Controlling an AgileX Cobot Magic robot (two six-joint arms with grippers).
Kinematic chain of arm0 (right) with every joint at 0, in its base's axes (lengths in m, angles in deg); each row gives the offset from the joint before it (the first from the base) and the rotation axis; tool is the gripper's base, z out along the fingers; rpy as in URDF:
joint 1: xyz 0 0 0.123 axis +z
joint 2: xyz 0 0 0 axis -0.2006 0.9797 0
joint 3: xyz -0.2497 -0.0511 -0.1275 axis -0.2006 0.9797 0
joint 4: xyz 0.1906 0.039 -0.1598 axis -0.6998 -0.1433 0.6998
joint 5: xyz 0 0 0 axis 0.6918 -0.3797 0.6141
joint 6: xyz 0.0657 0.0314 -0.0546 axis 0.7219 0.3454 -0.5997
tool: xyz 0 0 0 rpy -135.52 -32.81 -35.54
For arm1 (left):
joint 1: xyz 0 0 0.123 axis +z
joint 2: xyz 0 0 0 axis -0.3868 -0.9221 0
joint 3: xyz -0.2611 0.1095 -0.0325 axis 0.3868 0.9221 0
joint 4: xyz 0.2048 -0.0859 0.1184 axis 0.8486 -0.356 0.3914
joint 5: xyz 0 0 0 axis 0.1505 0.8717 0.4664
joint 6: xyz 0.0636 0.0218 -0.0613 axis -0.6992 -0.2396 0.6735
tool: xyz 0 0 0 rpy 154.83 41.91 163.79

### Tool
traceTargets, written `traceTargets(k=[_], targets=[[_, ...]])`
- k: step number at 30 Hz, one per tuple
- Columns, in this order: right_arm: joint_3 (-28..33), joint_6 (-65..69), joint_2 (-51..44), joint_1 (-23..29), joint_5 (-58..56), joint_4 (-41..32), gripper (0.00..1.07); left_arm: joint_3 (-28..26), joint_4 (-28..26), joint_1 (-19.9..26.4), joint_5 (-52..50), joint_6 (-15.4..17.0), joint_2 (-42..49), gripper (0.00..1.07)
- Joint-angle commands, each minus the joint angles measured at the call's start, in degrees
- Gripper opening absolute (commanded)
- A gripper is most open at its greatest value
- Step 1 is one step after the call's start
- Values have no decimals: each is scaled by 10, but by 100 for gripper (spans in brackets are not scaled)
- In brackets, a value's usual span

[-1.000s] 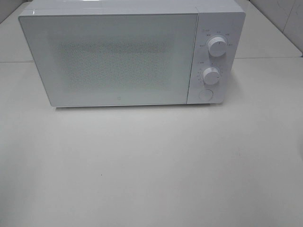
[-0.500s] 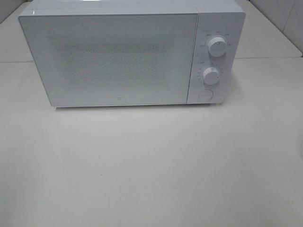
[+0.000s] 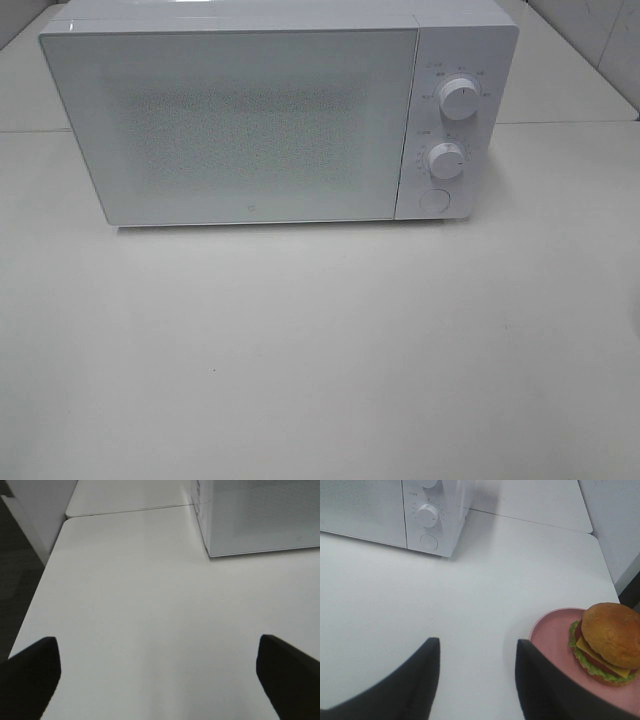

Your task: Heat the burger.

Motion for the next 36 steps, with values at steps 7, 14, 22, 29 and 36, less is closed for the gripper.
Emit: traceTargets(k=[7,14,22,29,36], targets=[[-1,-2,-14,0,5,1,49,1,-28,25,-3,-24,15,101],[-1,-2,-14,0,5,1,49,1,-29,-1,-4,-26,15,101],[-1,-2,-14,0,5,1,49,1,-29,-1,-4,-26,15,101],[-1,-2,-14,0,5,1,49,1,-29,-1,-4,-26,15,101],[-1,-2,-14,0,5,1,49,1,-29,-1,-4,-26,15,101]])
